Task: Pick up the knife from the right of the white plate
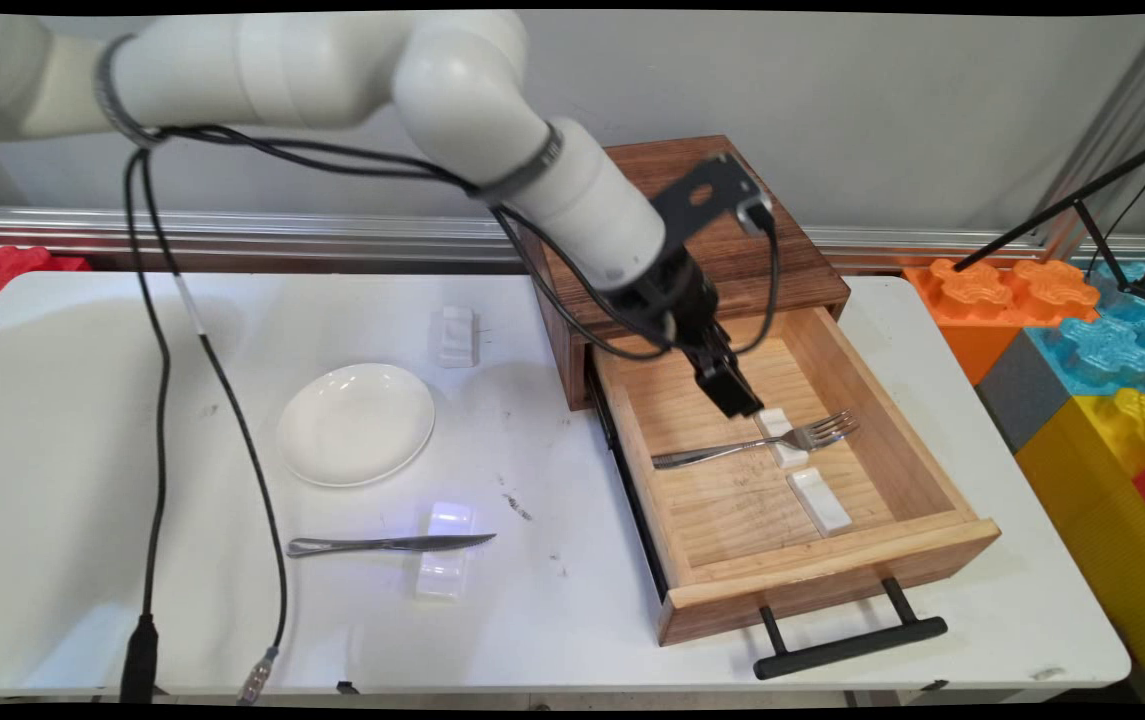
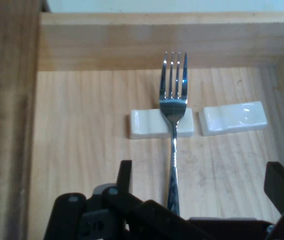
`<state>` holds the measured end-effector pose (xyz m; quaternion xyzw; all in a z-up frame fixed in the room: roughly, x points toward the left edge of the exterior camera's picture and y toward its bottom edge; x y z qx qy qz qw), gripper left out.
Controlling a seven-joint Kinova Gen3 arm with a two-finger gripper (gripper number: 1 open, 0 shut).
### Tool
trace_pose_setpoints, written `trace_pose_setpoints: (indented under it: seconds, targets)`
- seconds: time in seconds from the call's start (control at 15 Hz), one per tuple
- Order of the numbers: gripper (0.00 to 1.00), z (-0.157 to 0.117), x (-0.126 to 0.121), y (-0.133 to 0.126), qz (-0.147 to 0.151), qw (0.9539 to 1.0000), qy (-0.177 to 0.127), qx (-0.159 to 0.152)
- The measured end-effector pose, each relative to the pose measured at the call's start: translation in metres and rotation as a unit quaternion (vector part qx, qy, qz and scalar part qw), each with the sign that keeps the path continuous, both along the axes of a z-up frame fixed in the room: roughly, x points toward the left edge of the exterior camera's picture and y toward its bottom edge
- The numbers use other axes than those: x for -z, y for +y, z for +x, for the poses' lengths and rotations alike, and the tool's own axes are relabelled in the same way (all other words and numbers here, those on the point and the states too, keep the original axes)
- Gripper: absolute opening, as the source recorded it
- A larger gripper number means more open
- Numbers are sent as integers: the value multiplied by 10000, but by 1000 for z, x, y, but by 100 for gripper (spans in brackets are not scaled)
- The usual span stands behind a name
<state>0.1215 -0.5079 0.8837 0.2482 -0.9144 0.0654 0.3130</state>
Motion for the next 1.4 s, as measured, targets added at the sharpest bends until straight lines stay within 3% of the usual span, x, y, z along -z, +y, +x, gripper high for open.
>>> trace_pose_setpoints:
  seconds: [0.4,0.73,1.4]
  targets:
    - [100,51,-42,15,-43,9999,-91,-32]
    - [100,102,-62,24,-25,9998,-188,78]
    - [100,189,-70,45,159,9986,-390,318]
